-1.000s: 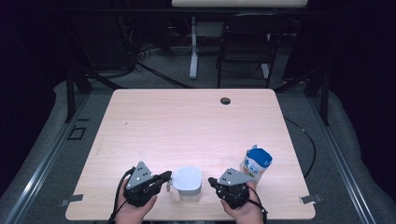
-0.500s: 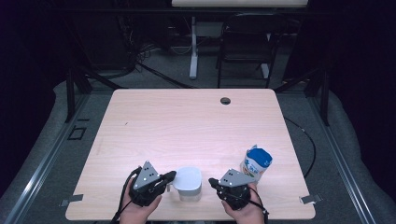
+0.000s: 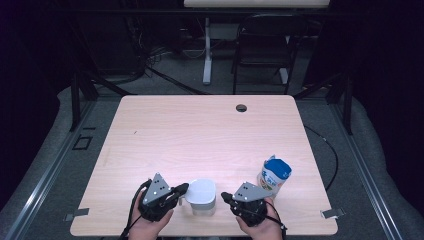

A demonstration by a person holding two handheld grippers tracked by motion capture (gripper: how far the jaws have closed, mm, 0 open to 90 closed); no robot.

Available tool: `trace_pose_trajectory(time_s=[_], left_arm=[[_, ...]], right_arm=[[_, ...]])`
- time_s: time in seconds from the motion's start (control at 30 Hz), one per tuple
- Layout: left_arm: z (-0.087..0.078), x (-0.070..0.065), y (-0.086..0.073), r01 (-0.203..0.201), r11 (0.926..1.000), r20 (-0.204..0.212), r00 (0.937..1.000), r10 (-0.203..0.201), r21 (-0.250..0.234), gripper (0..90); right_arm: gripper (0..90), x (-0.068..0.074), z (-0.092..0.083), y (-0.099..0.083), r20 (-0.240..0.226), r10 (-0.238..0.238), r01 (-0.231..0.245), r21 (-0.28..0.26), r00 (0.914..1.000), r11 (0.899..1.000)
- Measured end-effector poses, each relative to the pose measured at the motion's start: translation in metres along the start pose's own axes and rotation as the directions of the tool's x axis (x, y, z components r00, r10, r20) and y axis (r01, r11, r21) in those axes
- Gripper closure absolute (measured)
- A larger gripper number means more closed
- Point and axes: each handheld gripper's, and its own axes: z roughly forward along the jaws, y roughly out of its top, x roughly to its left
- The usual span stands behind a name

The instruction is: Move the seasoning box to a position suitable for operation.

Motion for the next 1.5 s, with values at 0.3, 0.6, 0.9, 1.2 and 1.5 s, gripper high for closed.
trace_pose_trajectory(time_s=[0.3,0.6,0.9,1.2,1.5], left_arm=[[0.000,0.000,-0.001,0.009,0.9999,0.002,1.0000,-0.009,-0.009,90.0],[0.000,0.000,-0.002,0.009,0.9999,0.000,1.0000,-0.009,-0.012,90.0],[-0.001,0.000,-0.002,0.009,0.9999,0.002,1.0000,-0.009,-0.013,90.0],[0.000,0.000,-0.003,0.012,0.9998,0.003,0.9999,-0.012,-0.017,90.0],[0.000,0.000,-0.003,0.013,0.9998,0.003,0.9999,-0.013,-0.018,90.0]], right_arm=[[90.0,0.005,0.004,0.000,-0.020,-0.026,0.026,0.007,0.9995,1.000],[90.0,0.010,0.009,0.001,-0.030,-0.039,0.040,0.014,0.9988,0.999],[90.0,0.010,0.009,0.001,-0.030,-0.041,0.041,0.013,0.9987,0.999],[90.0,0.010,0.008,0.002,-0.030,-0.043,0.043,0.012,0.9986,0.999],[90.0,0.010,0.007,0.003,-0.027,-0.046,0.047,0.009,0.9986,0.999]])
